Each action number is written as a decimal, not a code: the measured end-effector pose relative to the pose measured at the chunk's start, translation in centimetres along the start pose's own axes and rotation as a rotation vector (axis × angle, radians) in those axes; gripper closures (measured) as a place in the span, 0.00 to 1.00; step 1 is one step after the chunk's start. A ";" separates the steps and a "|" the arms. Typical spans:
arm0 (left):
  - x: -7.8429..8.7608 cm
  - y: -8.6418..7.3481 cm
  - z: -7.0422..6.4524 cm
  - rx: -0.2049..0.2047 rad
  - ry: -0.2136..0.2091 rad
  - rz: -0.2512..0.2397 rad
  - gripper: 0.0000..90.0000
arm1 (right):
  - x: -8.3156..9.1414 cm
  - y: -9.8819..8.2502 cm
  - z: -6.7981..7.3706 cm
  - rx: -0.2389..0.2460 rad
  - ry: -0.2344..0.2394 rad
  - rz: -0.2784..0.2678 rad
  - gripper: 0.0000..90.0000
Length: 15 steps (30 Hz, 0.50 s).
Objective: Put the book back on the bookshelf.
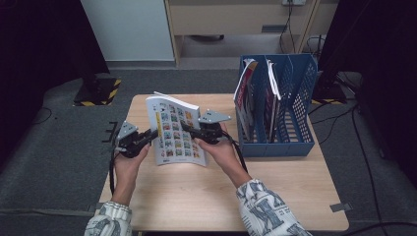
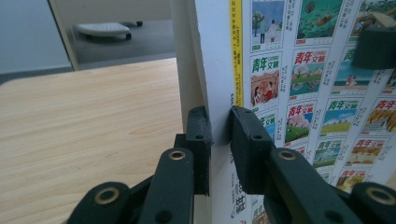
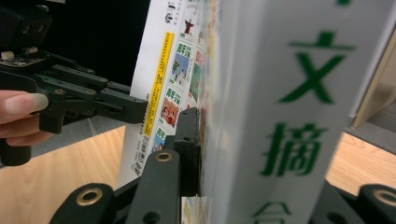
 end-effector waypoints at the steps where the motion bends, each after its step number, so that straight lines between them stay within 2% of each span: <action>1: 0.3 -0.1 -0.3 -0.009 0.003 -0.002 0.85 | 0.2 -0.1 0.1 0.001 0.003 -0.003 0.81; 5: 0.9 -0.6 -0.8 -0.021 0.002 -0.014 0.85 | 1.3 -0.8 0.9 0.015 0.022 -0.018 0.81; 8: 1.3 -0.9 -0.9 -0.018 -0.004 -0.020 0.84 | 1.6 -0.8 1.2 0.027 0.024 0.000 0.81; 10: 1.3 -1.1 -1.0 -0.022 0.001 -0.028 0.83 | 1.8 -1.0 1.5 0.034 0.032 -0.008 0.81; 14: 1.1 -1.3 -0.9 -0.018 0.006 -0.038 0.75 | 2.2 -1.2 1.9 0.056 0.044 -0.009 0.81; 15: 1.0 -1.4 -0.8 -0.015 0.011 -0.037 0.70 | 2.2 -1.2 2.0 0.059 0.043 -0.013 0.81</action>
Point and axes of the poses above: each handheld gripper's, and its own axes: x roughly backward along the jaws, y roughly out of its top, z roughly to its left, the point moved 4 cm from there along -x, roughly forward along the jaws, and after that the axes turned 15 degrees about z, right-handed, at the moved point
